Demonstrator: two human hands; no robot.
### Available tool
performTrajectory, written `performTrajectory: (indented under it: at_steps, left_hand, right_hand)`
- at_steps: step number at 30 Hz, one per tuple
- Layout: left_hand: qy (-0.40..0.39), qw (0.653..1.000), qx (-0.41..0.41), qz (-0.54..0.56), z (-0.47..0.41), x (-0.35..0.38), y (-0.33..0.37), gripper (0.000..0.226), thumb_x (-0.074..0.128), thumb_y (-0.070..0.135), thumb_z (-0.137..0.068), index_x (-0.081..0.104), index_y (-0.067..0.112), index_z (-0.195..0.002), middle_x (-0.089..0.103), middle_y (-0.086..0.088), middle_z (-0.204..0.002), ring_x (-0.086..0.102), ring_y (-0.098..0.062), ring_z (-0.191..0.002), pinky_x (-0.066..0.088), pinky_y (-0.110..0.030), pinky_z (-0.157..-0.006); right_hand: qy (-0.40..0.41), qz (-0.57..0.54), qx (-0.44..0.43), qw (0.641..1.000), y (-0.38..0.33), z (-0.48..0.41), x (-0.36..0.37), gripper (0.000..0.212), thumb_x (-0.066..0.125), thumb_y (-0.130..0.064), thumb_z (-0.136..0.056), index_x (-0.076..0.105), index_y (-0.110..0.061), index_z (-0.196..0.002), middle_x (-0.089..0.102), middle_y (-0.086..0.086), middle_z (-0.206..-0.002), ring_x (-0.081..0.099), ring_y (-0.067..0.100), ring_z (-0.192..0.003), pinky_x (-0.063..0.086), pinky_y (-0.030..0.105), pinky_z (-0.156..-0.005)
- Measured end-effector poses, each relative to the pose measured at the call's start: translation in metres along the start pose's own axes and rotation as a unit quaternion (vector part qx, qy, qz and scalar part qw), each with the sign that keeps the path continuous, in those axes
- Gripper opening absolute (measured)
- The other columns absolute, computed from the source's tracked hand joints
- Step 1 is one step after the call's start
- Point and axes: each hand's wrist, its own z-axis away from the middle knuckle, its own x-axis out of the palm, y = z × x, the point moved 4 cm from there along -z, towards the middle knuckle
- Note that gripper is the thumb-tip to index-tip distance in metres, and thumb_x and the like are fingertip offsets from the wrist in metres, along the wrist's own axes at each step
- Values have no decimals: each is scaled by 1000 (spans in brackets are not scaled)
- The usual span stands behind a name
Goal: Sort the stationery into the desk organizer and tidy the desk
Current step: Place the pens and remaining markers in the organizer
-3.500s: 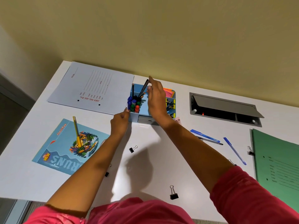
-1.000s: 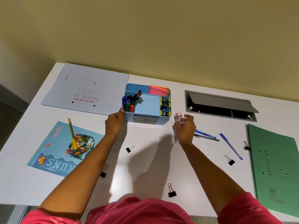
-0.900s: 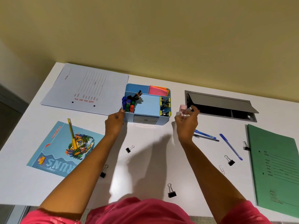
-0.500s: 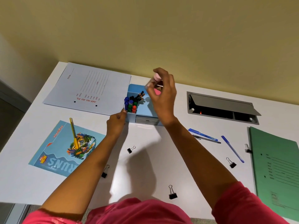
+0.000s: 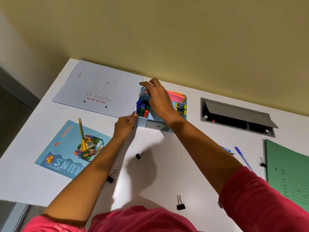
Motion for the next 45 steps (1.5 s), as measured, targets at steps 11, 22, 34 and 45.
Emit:
performTrajectory:
  at_steps: [11, 22, 34, 45]
  left_hand:
    - [3, 1000, -7, -11, 4, -2, 6, 62, 47, 54, -91, 65, -5, -82, 68, -23, -85, 67, -30, -84, 53, -47, -87]
    - [15, 999, -22, 26, 26, -25, -1, 38, 59, 39, -91, 64, 17, -122, 66, -4, -120, 63, -21, -104, 50, -42, -98]
    - [298, 951, -45, -65, 86, -91, -57, 17, 56, 6, -88, 71, 3, -97, 70, -14, -100, 63, -28, -94, 37, -19, -75]
    - [283, 921, -198, -182, 72, -112, -69, 47, 60, 21, -91, 43, -7, -125, 45, -28, -128, 47, -47, -117, 43, -53, -91]
  right_hand:
    - [-122, 132, 21, 984, 1, -12, 12, 37, 47, 1, -92, 54, -8, -127, 54, 16, -118, 51, 32, -106, 37, 31, -70]
    - [166, 4, 27, 986, -19, 52, -20, 23, 45, -2, -91, 63, -1, -105, 62, 15, -102, 55, 28, -96, 41, 28, -85]
    - [97, -65, 58, 991, -21, 180, 33, 31, 37, 3, -85, 66, -3, -95, 64, 12, -91, 52, 21, -91, 49, 31, -76]
    - [45, -80, 74, 993, -19, 206, 53, 29, 44, 15, -76, 64, -3, -89, 63, 11, -86, 55, 28, -80, 44, 33, -73]
